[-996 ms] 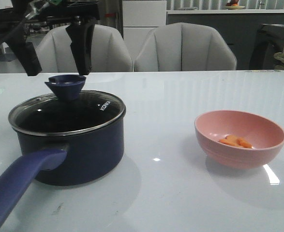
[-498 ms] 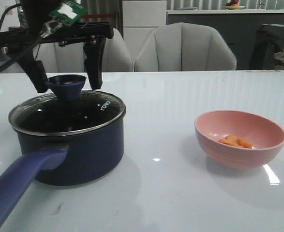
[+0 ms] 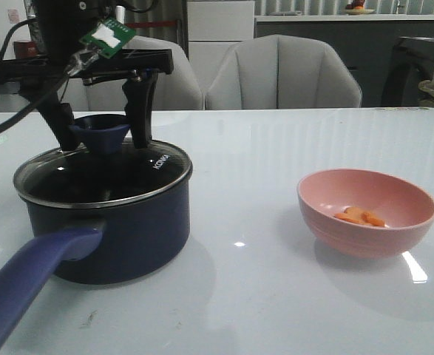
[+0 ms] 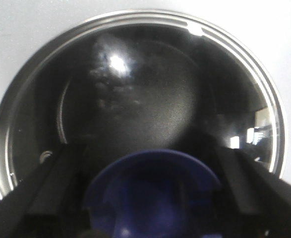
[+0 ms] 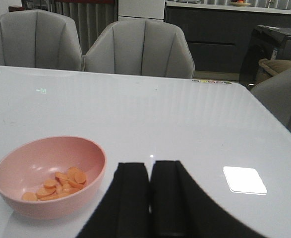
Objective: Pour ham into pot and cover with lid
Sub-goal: 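Lower the left gripper and grasp the blue lid knob, then lift the glass lid off the saucepan and set it aside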
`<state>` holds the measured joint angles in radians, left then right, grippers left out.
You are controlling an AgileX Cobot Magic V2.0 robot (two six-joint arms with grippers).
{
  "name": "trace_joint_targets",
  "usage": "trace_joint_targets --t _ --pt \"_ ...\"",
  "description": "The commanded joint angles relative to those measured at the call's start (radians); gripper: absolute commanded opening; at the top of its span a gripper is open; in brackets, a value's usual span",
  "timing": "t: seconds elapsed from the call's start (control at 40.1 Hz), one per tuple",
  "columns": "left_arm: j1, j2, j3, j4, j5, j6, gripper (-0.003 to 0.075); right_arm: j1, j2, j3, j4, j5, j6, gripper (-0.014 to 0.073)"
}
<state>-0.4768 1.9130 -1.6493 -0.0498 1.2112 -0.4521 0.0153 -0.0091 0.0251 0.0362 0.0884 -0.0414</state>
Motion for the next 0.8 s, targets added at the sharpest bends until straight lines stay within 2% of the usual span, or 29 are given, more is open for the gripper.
trace_joint_targets --t 0.0,0.498,0.772 --pt "-0.007 -0.028 -0.02 -0.029 0.016 -0.016 0.041 -0.007 -0.02 0.011 -0.013 -0.076 -0.003 0.0141" --pt "-0.007 -0.028 -0.02 -0.029 0.049 -0.016 0.0177 -0.007 -0.02 0.011 -0.013 -0.076 -0.003 0.0141" --pt "-0.007 -0.03 -0.069 -0.019 0.076 -0.016 0.0113 -0.007 -0.02 0.011 -0.013 -0.076 -0.003 0.0141"
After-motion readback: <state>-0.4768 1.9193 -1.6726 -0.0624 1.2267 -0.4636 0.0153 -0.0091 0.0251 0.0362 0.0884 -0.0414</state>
